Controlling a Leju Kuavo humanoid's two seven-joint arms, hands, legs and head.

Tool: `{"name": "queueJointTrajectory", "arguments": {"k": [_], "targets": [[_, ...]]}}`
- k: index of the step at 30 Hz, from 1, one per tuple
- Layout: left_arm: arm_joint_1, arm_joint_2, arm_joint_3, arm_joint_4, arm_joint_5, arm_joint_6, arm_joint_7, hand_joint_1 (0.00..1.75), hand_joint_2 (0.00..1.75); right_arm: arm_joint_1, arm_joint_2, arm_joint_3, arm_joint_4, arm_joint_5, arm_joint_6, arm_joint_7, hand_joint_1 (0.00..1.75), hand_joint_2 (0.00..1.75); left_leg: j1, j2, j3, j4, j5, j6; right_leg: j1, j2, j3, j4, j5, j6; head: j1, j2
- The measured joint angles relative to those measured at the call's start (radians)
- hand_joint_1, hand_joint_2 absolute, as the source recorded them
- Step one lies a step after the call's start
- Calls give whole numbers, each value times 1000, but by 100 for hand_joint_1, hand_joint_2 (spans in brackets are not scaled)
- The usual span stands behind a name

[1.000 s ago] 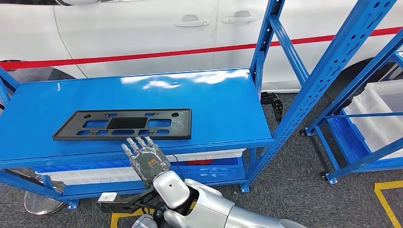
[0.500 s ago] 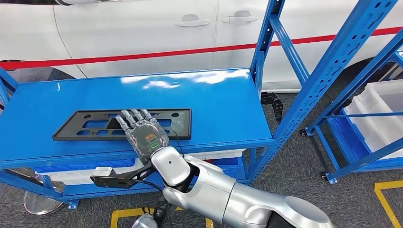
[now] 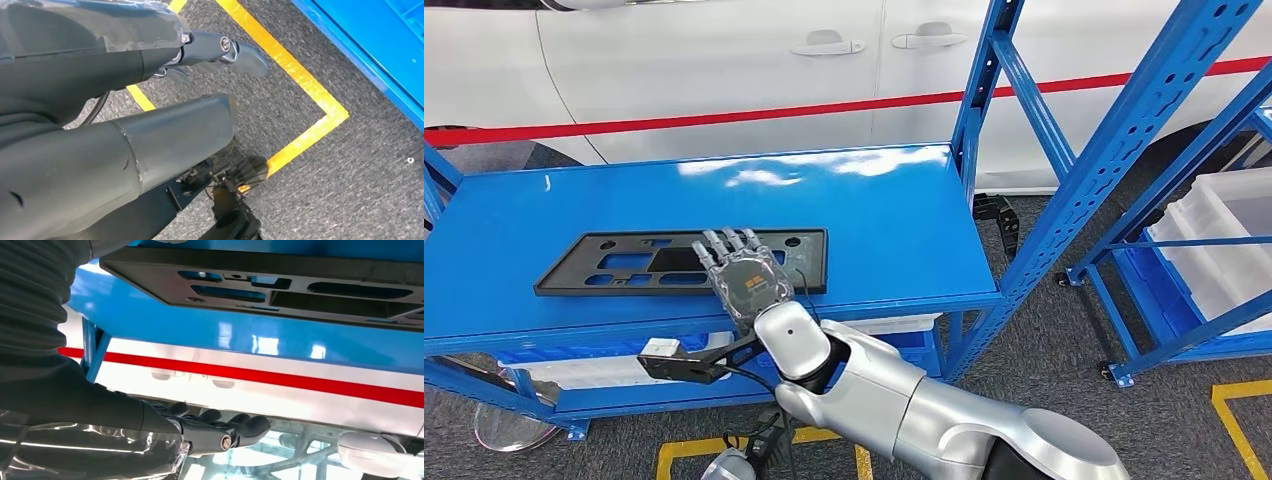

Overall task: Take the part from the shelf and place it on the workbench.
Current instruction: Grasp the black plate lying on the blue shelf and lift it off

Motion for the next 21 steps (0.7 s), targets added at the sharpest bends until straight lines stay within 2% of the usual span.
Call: {"name": "queueJointTrajectory", "arguments": {"k": [11,21], "targets": [[-9,-4,-10,0,14,1,14,0,0,20,0,3,62,-14,16,-13,0,175,0,0,0,0,0,0,0,0,0,0,0,0,0,0],[-35,-11,-96,0,136,27,24,0,0,33,0,6,126,-63,20,2,0,175,0,0,0,0,0,0,0,0,0,0,0,0,0,0]]}}
